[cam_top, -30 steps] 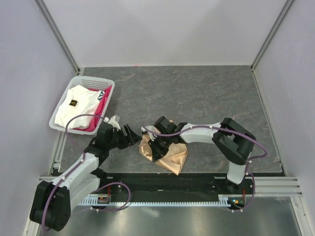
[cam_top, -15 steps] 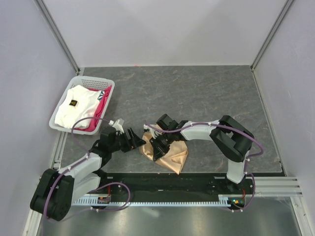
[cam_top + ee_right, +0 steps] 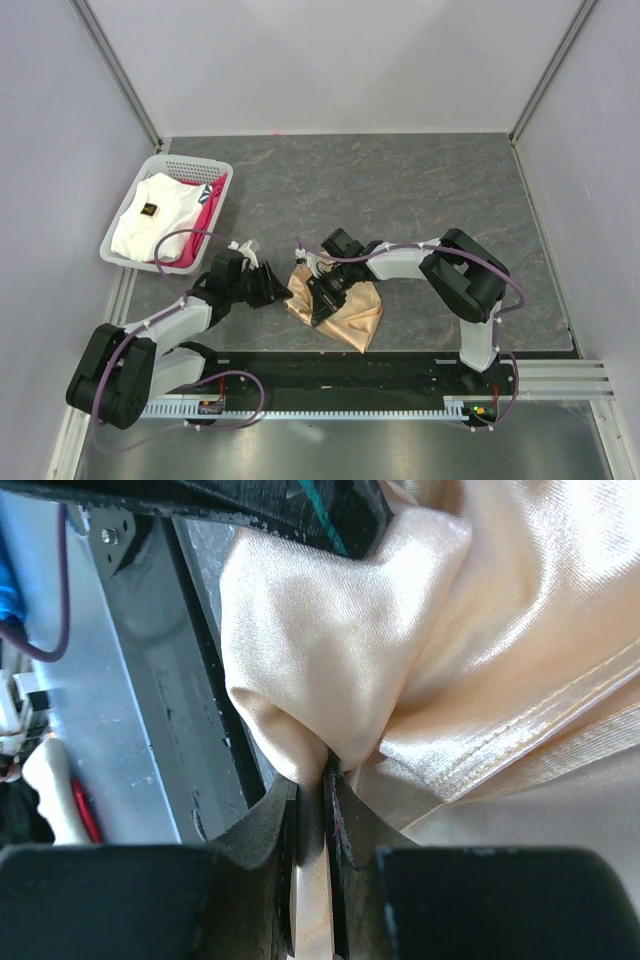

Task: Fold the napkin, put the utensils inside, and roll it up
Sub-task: Roll the napkin with the utensil

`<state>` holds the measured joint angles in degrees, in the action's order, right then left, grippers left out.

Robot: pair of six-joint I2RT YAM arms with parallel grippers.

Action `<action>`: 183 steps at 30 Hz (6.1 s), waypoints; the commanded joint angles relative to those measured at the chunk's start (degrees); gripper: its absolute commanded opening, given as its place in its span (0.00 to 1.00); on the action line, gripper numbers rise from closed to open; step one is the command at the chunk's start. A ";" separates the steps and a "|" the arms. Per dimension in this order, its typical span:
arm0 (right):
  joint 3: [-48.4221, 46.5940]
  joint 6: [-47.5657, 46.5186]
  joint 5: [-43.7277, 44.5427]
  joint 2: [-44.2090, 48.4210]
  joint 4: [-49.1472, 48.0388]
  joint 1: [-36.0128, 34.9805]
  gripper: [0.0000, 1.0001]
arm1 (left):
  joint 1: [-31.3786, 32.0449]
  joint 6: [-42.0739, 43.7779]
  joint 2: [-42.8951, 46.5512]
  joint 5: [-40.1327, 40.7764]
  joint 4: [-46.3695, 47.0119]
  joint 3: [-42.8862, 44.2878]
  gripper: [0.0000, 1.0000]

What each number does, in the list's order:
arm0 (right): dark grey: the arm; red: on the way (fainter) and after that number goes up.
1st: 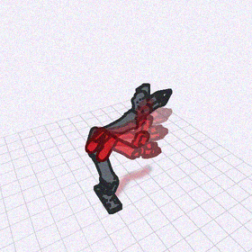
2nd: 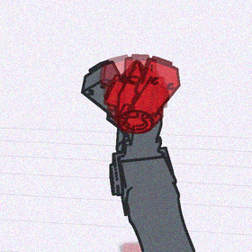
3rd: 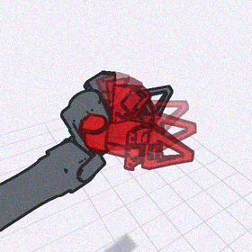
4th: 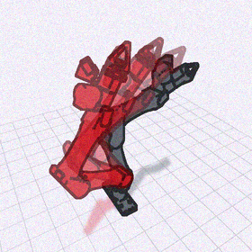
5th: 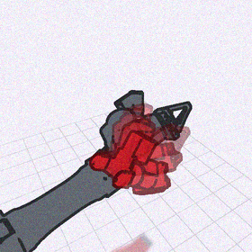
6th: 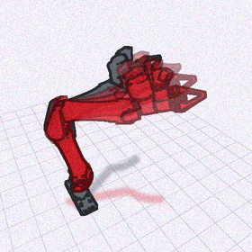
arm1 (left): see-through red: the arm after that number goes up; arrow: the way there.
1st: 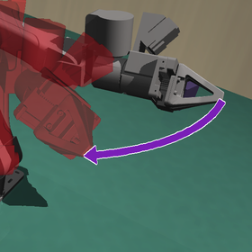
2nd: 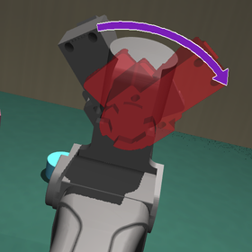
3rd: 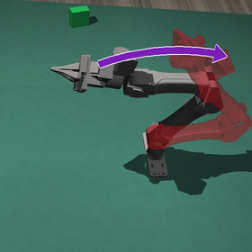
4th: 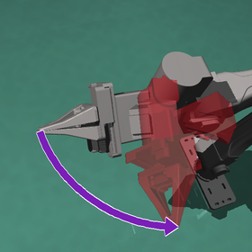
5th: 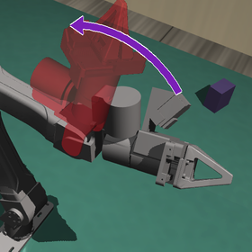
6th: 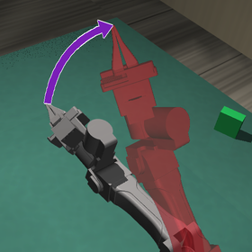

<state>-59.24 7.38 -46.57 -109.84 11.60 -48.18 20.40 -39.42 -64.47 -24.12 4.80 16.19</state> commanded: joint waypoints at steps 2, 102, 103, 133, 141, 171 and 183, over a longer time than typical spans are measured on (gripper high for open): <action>-1.66 -1.14 -1.42 -3.79 -0.08 2.04 0.07 | 0.34 3.82 1.89 5.03 -8.74 3.59 0.41; 0.18 -6.06 58.25 12.99 1.15 -19.14 0.74 | 0.43 6.20 -17.80 1.27 -10.51 15.10 0.02; 0.27 -6.41 58.78 12.64 1.15 -19.75 0.74 | 0.51 6.20 -17.89 1.27 -10.60 15.37 0.02; 1.50 -3.78 43.68 2.35 3.52 -17.56 0.19 | 0.08 5.49 -9.64 6.71 -14.02 16.95 0.47; 0.36 -3.25 30.67 1.65 4.22 -11.42 0.17 | -0.28 3.56 -1.63 11.99 -16.40 13.26 0.67; -5.44 -6.50 1.21 -9.51 7.13 2.39 0.14 | -0.28 1.45 -4.70 7.77 2.94 3.33 0.61; -6.06 -6.32 1.92 -9.69 6.95 3.10 0.16 | -0.19 -0.04 -6.54 4.26 5.84 1.13 0.26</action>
<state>-65.95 3.64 -51.22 -116.36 14.74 -45.19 20.25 -38.28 -69.41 -17.89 8.49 17.65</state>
